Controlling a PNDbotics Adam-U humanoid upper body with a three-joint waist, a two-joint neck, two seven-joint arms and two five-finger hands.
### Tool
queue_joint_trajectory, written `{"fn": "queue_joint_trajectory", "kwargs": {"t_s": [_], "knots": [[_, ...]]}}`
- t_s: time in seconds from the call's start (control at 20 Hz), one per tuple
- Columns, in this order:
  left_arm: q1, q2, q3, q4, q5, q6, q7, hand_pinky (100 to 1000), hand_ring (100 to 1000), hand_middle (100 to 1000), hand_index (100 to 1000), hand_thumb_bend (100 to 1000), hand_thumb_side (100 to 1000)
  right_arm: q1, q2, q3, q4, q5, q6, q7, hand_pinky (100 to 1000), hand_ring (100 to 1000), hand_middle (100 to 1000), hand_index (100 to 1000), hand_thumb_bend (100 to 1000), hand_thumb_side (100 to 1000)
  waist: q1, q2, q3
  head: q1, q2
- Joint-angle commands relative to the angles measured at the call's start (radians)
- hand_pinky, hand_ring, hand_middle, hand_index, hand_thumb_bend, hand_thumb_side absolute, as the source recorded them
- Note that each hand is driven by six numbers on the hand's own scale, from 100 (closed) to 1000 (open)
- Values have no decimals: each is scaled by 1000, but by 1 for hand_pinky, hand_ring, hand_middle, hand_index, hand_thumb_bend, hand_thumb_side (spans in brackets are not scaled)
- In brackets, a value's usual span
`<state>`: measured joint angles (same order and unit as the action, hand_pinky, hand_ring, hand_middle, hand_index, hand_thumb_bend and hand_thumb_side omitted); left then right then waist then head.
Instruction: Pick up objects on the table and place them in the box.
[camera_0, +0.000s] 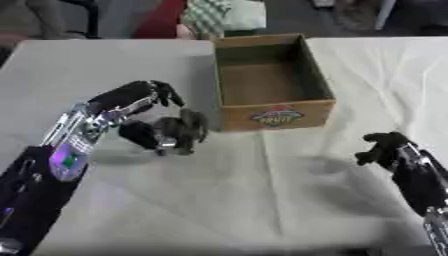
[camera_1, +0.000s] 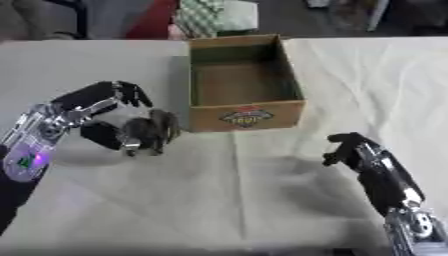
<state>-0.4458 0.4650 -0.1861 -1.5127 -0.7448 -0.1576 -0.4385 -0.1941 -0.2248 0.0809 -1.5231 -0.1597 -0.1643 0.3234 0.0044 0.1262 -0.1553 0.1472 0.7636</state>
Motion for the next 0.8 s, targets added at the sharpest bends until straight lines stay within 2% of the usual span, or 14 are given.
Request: {"fn": "queue_joint_trajectory", "kwargs": {"t_s": [0.05, 0.8], "knots": [[-20, 8, 1, 1, -18, 5, 0, 775, 764, 761, 813, 655, 634, -14, -11, 1, -15, 1, -2, 3, 746, 527, 409, 726, 100, 838, 0, -11, -1, 3, -6], [-26, 0, -1, 46, -55, -10, -38, 788, 776, 766, 829, 688, 694, -14, -10, 1, -15, 3, -2, 3, 746, 527, 409, 726, 100, 843, 1, -9, -4, 6, -7]]}}
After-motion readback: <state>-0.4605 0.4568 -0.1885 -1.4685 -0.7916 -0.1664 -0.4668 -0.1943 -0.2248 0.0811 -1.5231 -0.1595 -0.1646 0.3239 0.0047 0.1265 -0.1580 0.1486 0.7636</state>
